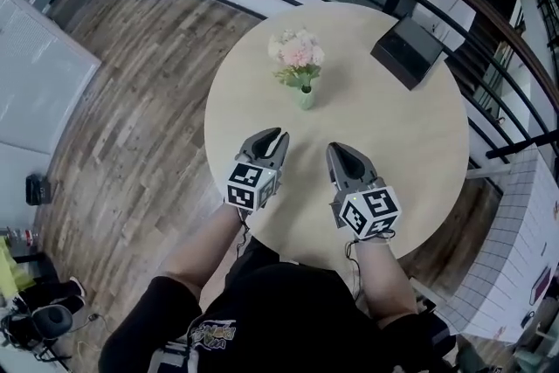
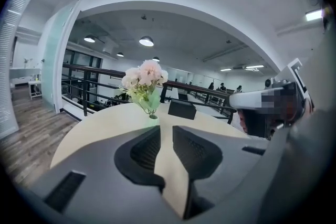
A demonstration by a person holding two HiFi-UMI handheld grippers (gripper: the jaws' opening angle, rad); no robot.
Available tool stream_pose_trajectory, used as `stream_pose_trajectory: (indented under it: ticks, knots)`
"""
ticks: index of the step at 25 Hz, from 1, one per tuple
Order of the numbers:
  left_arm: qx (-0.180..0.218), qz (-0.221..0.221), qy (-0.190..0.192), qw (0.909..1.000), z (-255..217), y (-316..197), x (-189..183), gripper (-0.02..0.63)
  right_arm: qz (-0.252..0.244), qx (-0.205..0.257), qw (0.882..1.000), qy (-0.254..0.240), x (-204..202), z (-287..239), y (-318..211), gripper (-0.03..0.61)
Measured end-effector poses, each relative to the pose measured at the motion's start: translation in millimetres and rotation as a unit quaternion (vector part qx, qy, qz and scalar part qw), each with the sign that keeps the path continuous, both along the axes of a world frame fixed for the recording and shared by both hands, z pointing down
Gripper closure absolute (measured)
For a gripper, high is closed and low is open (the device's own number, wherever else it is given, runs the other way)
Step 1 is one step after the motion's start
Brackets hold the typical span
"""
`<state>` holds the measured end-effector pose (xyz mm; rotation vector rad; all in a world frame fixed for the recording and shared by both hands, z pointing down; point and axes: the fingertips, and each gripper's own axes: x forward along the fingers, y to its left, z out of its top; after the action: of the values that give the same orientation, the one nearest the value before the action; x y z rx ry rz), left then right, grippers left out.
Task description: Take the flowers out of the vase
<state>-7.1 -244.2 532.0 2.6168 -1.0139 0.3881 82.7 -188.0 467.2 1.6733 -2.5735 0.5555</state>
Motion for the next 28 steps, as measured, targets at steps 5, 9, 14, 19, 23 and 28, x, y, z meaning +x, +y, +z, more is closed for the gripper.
stream_pose_trajectory:
  ticks: [5,9,14,19,23,28]
  knots:
    - [-0.001,0.029,-0.006,0.9996,18,-31,14,0.503,0.024,-0.014,1.000,0.000,-1,15,-17,0.557]
    - [-0.001,0.047,-0.011,0.9988,33,-56,27,0.477,0.037,-0.025,0.999,0.005,-2,27,-34,0.557]
    - [0.005,0.072,-0.023,0.9971,49,-86,44,0.432,0.049,-0.033,0.998,0.006,-3,37,-61,0.557]
    - [0.023,0.094,-0.043,0.9944,63,-109,60,0.410,0.055,-0.039,0.998,0.003,-3,48,-84,0.557]
    - [0.024,0.106,-0.038,0.9934,66,-124,69,0.397,0.061,-0.039,0.997,0.001,1,53,-98,0.557]
    - [0.045,0.136,-0.055,0.9881,74,-130,82,0.391,0.064,-0.044,0.997,0.002,10,62,-114,0.557]
